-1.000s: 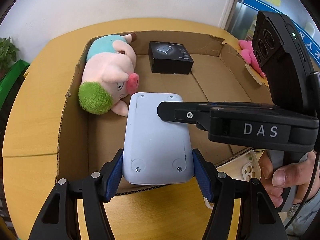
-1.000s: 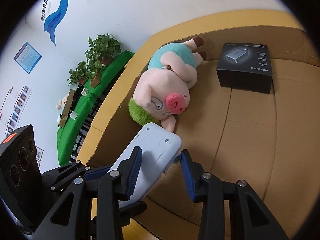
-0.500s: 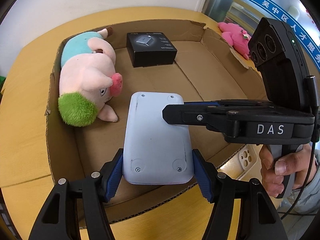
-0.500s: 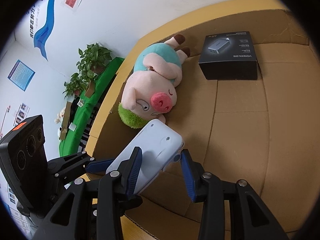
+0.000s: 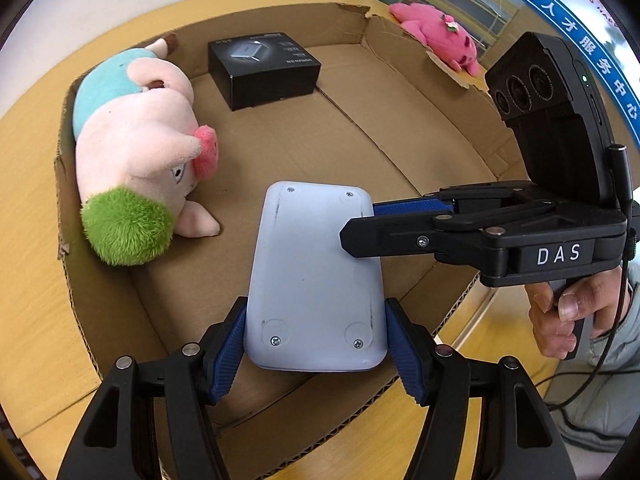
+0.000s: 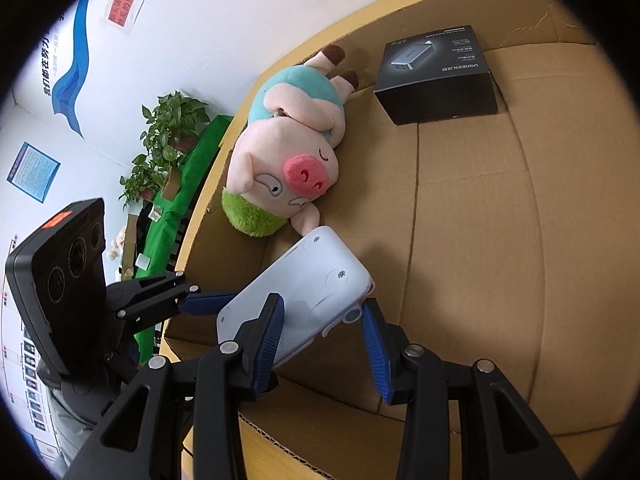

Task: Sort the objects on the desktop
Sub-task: 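Lift the power bank with both grippers and carry it over the box, then lower the power bank into the box beside the plush pig with both grippers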

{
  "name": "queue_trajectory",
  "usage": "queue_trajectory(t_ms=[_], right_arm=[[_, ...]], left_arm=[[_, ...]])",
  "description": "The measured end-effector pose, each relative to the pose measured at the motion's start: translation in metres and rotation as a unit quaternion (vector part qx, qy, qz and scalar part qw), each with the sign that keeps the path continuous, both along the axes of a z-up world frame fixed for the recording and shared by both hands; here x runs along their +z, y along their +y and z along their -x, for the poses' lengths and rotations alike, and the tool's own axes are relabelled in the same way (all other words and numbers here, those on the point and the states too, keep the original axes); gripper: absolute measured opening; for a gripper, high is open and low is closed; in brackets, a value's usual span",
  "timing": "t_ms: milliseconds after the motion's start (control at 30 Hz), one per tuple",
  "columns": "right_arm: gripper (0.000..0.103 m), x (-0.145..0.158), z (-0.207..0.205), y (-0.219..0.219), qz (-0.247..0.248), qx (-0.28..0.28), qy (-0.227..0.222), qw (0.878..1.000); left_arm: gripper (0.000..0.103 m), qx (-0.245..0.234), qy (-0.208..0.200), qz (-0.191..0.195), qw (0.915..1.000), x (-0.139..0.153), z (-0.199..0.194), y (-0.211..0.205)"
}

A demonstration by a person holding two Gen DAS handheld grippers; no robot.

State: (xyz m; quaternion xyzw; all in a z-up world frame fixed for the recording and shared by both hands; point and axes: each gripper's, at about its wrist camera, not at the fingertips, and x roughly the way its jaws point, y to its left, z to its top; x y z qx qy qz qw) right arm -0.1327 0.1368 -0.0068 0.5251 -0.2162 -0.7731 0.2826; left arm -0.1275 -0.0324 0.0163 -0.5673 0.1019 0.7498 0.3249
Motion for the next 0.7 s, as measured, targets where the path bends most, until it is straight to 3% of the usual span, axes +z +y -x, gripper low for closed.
queue_trajectory(t_ms=[233,367,533,700], right_arm=[[0.039,-0.002,0.0,-0.005,-0.011,0.009,-0.008,1.0],[0.039,-0.003,-0.002,-0.009,-0.006,0.021,-0.02,1.0],[0.04,0.015,0.006,0.0,-0.013,0.023,-0.001,1.0],[0.04,0.015,0.024,-0.003,-0.032,0.055,-0.018,0.998]], left_arm=[[0.072,-0.002,-0.035,0.004,0.9994,-0.009,0.013,-0.006],[0.071,0.017,-0.036,-0.006,0.9992,-0.006,0.016,-0.012],[0.071,0.02,-0.024,0.02,0.9993,-0.003,0.017,-0.011],[0.071,0.026,-0.018,0.024,0.9992,-0.001,0.015,-0.011]])
